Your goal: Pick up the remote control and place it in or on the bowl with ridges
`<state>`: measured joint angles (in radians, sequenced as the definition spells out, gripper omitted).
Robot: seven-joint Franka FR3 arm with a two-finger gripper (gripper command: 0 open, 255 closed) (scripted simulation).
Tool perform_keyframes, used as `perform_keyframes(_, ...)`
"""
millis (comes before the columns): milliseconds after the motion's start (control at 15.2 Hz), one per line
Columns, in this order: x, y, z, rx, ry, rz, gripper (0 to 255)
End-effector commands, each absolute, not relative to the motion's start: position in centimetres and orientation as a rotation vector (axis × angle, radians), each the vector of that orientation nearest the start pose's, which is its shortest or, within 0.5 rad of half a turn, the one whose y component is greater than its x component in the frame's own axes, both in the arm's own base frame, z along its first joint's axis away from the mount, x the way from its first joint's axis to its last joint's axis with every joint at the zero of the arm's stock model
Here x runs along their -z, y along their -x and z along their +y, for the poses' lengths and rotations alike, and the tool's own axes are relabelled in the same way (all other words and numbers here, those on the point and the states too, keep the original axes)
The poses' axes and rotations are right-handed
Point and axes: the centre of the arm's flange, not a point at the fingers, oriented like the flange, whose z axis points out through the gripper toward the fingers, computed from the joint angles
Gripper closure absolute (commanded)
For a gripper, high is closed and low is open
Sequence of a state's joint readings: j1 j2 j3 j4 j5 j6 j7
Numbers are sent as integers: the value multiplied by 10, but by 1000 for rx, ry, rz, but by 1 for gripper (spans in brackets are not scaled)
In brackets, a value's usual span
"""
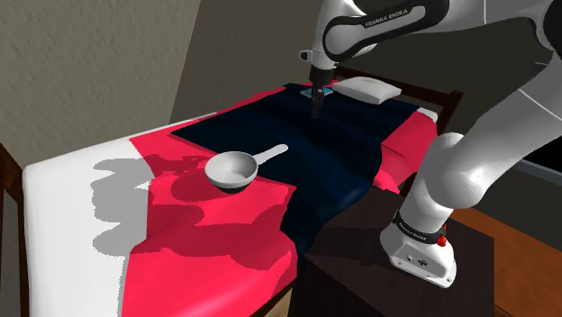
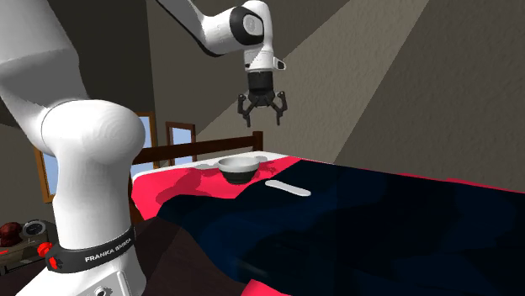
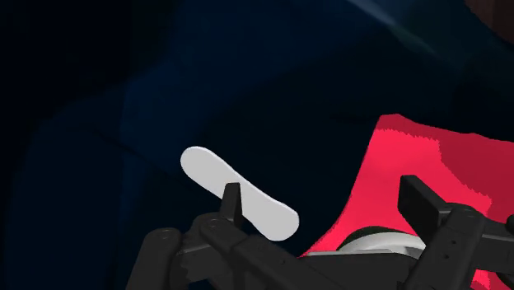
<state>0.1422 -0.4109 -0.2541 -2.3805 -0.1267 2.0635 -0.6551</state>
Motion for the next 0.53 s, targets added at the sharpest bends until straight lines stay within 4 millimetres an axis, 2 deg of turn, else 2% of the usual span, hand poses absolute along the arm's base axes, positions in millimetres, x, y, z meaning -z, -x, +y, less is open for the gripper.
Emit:
perform_keyframes(0, -456, -450, -67, 107, 2992, -1074, 0)
perform_keyframes(462, -388, -516, -75, 68, 2822, -1421, 0)
